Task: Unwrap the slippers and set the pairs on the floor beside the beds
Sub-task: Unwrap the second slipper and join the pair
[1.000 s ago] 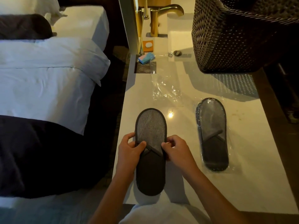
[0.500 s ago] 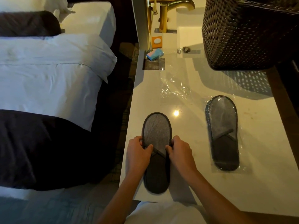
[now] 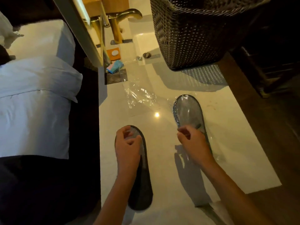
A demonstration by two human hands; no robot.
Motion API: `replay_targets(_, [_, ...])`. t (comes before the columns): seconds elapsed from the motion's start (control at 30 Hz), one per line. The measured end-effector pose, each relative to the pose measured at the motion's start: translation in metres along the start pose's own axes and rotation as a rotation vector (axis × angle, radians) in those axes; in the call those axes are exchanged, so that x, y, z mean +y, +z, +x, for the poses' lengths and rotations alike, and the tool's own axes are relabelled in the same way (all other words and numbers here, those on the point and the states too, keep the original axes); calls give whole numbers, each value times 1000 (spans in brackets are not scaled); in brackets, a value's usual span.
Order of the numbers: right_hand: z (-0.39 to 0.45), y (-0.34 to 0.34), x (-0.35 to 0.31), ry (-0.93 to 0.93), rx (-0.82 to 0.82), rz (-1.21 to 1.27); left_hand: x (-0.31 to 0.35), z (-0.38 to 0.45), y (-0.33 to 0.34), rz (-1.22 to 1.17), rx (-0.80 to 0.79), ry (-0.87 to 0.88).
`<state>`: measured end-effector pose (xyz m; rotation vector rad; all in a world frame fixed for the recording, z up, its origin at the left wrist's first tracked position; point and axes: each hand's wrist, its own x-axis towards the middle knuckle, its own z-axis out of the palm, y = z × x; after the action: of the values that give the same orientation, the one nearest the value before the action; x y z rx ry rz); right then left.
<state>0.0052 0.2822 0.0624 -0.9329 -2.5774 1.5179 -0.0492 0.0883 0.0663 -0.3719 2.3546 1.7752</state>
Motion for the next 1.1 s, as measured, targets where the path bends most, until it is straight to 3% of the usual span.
replay_targets(0.13, [23, -44, 18, 33, 150, 20, 25, 3, 51, -94, -240, -151])
replay_targets(0.33, [53, -61, 51, 164, 190, -63, 19, -2, 126, 59, -455, -216])
replay_targets(0.77, [55, -38, 77, 204, 210, -113, 4, -2, 165, 199, -336, -131])
replay_targets(1.1, [46, -43, 60, 223, 192, 205, 2, 1, 142, 134, -386, -174])
